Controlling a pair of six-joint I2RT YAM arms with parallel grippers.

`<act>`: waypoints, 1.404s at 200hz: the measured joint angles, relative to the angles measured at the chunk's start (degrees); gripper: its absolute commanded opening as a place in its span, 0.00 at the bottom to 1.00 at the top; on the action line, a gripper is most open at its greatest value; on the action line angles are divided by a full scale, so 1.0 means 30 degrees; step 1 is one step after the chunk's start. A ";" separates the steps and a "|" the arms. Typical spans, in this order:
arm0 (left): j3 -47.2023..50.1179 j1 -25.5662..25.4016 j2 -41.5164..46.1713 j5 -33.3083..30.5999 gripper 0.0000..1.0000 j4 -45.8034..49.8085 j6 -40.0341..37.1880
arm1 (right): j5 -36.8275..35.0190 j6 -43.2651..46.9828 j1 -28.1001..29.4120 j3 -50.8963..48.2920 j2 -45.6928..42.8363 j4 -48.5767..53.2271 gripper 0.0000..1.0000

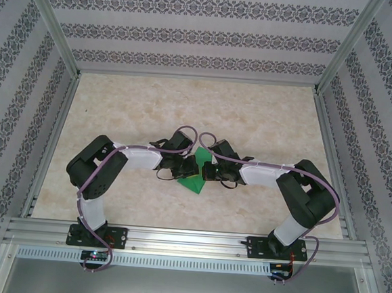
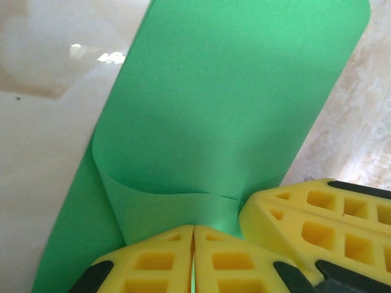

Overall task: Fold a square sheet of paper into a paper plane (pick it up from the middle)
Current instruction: Fold the triangle a second time at the center of the table.

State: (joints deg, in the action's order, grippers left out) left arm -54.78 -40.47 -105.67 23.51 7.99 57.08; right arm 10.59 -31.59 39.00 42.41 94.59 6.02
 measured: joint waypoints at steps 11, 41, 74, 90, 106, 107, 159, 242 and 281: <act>0.0080 0.0000 0.0000 0.0015 0.10 -0.0124 0.0000 | 0.0000 0.0000 0.0000 0.0073 0.0036 0.0102 0.09; 0.0408 0.0073 0.0044 0.0168 0.10 -0.0685 0.0000 | -0.0058 -0.0204 0.0087 0.0284 -0.0029 0.0423 0.25; 0.0576 0.0095 0.0102 0.0211 0.10 -0.0954 0.0000 | -0.0699 -0.0911 0.0109 0.0175 -0.1996 0.1727 0.33; 0.0583 0.0095 0.0117 0.0204 0.10 -0.0962 0.0000 | -0.0772 -0.1355 0.0109 -0.0117 -0.3701 0.1836 0.29; 0.0583 0.0095 0.0117 0.0211 0.10 -0.0969 0.0000 | -0.0321 -0.1931 0.0124 -0.0539 -0.5005 0.1486 0.19; 0.0583 0.0095 0.0117 0.0204 0.10 -0.0962 0.0000 | -0.0277 -0.2018 0.0131 -0.0583 -0.5071 0.1428 0.19; 0.0583 0.0095 0.0117 0.0204 0.10 -0.0962 0.0000 | 0.2091 -0.4634 0.1392 -0.1821 -0.4036 -0.0976 0.05; 0.0583 0.0138 0.0131 0.0197 0.10 -0.0947 -0.0153 | 0.3898 -0.6470 0.1501 -0.2025 -0.0816 -0.3038 0.03; 0.0590 0.0138 0.0146 0.0182 0.10 -0.0947 -0.0153 | 0.4102 -0.6688 0.1501 -0.2186 -0.0474 -0.3701 0.03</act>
State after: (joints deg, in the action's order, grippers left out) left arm -53.01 -40.05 -105.23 24.05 5.15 56.62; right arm 22.90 -51.66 43.51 35.86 93.17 -5.08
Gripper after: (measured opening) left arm 0.104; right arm 0.044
